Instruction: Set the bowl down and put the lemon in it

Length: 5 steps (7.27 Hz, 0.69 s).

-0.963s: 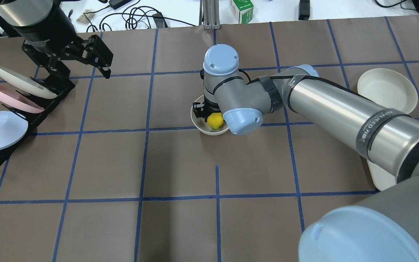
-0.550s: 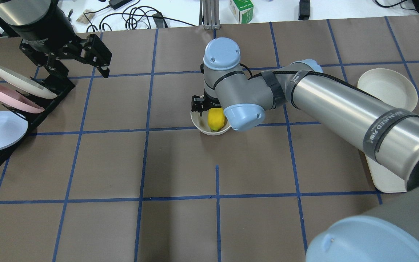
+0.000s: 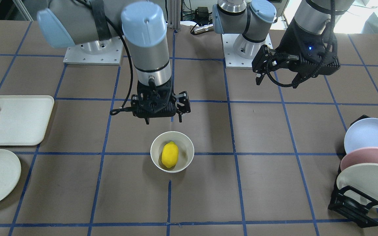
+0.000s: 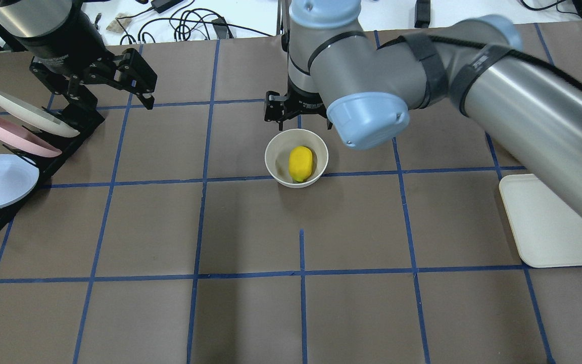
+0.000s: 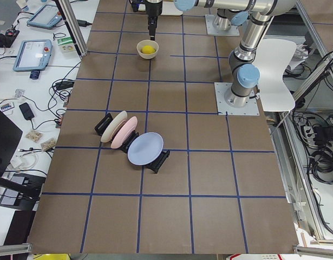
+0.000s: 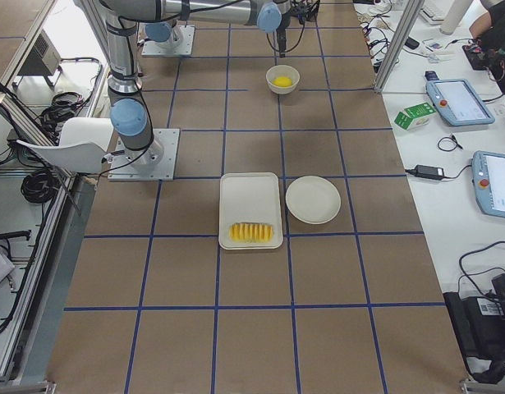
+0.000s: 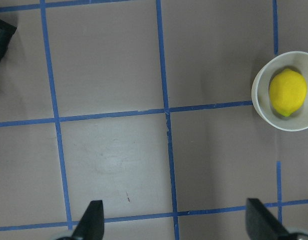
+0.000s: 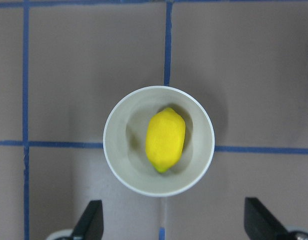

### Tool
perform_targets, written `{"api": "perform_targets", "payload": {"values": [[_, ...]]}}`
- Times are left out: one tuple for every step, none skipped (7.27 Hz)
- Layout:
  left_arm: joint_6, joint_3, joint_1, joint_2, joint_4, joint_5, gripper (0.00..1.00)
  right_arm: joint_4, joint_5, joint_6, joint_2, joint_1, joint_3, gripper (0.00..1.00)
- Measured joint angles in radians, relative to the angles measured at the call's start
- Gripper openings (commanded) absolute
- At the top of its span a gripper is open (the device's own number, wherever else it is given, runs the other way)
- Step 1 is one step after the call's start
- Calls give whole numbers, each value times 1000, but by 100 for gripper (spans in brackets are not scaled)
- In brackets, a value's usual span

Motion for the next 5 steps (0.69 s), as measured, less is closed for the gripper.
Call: {"api": "perform_targets", "payload": {"values": [[-5, -1, 0, 1, 1, -1, 100, 115, -9, -5, -37, -1, -64, 100], [-7, -2, 0, 1, 2, -3, 100, 200, -28, -11, -58, -1, -117, 100], [-9, -3, 0, 1, 2, -5, 100, 249, -41, -14, -70, -3, -148, 100], [-11, -5, 0, 1, 2, -6, 100, 278, -47, -21, -79, -12, -164, 100], [-12, -5, 0, 1, 2, -6, 100, 302, -49, -51, -88, -42, -170, 100]]}}
